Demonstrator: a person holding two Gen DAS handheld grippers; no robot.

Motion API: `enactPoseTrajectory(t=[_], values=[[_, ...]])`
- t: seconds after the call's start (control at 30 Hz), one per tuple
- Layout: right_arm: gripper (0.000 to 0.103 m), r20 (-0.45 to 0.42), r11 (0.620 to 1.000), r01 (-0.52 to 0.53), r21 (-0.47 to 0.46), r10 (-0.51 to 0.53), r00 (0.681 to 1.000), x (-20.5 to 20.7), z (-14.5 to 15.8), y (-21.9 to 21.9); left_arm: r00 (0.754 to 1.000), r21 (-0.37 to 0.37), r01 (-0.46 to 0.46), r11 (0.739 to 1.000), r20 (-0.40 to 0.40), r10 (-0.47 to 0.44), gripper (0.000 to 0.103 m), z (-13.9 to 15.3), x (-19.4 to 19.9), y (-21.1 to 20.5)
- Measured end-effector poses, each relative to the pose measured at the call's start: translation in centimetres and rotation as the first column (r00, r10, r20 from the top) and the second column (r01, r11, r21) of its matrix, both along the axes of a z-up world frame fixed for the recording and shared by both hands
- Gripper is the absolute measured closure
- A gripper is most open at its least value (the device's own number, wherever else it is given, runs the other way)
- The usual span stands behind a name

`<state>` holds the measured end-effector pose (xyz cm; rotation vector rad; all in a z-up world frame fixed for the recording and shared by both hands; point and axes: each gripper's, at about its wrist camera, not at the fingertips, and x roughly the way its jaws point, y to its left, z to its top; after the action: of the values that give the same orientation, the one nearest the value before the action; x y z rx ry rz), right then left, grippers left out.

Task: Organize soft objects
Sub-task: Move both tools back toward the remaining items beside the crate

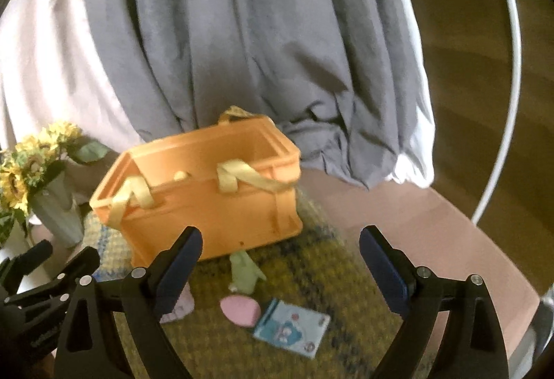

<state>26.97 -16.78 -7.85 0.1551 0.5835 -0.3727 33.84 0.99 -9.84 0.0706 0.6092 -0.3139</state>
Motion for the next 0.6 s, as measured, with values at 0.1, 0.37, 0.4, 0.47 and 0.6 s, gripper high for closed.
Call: enactPoseTrajectory(t=[0.1, 0.37, 0.4, 0.47, 0.6], values=[[0.010, -0.027, 0.999, 0.028, 0.033, -0.028, 0.999, -0.4, -1.1, -0.3, 1.000, 0.014, 0.009, 1.000, -0.024, -0.009, 0.014, -1.0, 0.1, -0.2], [0.010, -0.123, 0.986, 0.124, 0.107, -0.111, 0.986, -0.4, -4.5, -1.3, 0.996, 0.054, 0.051, 0.997, -0.082, -0.047, 0.014, -3.8, 1.1, -0.8], [0.010, -0.135, 0.984, 0.133, 0.115, -0.117, 0.984, -0.4, -4.9, -1.4, 0.995, 0.056, 0.056, 0.997, -0.088, -0.051, 0.014, -4.0, 1.2, -0.9], [0.010, -0.156, 0.981, 0.144, 0.134, -0.122, 0.980, -0.3, -5.8, -1.4, 0.994, 0.062, 0.059, 0.996, -0.099, -0.052, 0.014, -4.7, 1.5, -1.0], [0.010, -0.197, 0.979, 0.148, 0.143, -0.118, 0.973, 0.0, -7.2, -1.0, 0.991, 0.083, 0.074, 0.994, -0.115, -0.064, 0.016, -6.0, 2.1, -1.1]])
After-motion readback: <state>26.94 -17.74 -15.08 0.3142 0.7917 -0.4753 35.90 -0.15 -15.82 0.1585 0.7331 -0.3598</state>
